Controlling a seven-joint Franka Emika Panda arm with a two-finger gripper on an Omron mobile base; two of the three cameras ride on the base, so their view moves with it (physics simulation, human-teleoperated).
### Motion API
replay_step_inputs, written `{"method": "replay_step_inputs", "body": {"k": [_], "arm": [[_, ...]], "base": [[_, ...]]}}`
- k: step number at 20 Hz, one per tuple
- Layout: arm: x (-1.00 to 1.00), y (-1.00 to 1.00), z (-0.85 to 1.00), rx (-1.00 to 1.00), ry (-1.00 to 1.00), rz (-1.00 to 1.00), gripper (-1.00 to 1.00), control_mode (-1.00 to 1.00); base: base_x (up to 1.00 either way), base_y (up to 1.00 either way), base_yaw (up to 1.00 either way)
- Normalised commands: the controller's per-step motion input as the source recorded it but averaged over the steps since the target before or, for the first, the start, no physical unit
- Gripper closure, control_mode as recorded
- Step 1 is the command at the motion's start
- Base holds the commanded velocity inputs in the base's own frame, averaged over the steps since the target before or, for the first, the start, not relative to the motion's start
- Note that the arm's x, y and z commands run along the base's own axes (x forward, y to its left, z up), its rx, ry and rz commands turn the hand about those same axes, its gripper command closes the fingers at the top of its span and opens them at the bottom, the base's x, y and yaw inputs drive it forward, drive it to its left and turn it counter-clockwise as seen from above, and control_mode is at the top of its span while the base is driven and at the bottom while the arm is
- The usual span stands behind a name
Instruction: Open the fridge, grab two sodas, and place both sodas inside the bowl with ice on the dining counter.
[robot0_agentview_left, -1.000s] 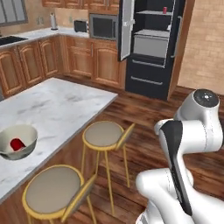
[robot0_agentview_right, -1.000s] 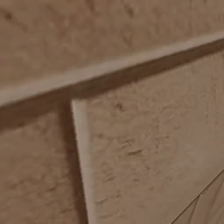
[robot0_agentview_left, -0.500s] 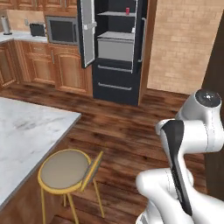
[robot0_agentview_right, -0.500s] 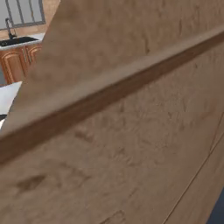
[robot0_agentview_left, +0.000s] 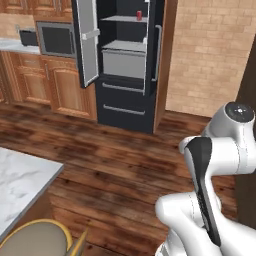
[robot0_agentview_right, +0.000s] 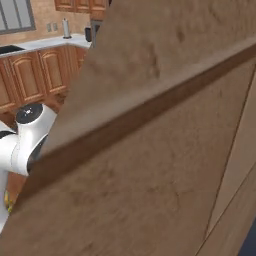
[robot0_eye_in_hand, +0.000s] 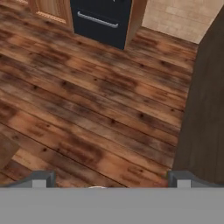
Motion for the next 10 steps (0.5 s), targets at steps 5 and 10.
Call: {"method": "replay_step_inputs", "body": {"k": [5, 10], "arm": [[0.00, 0.00, 0.00, 0.00, 0.00, 0.00, -1.00, 1.00], [0.00, 0.00, 0.00, 0.00, 0.00, 0.00, -1.00, 1.00]], "base": [[1.00, -0.11, 0.14], [1.00, 0.00, 0.09]]}}
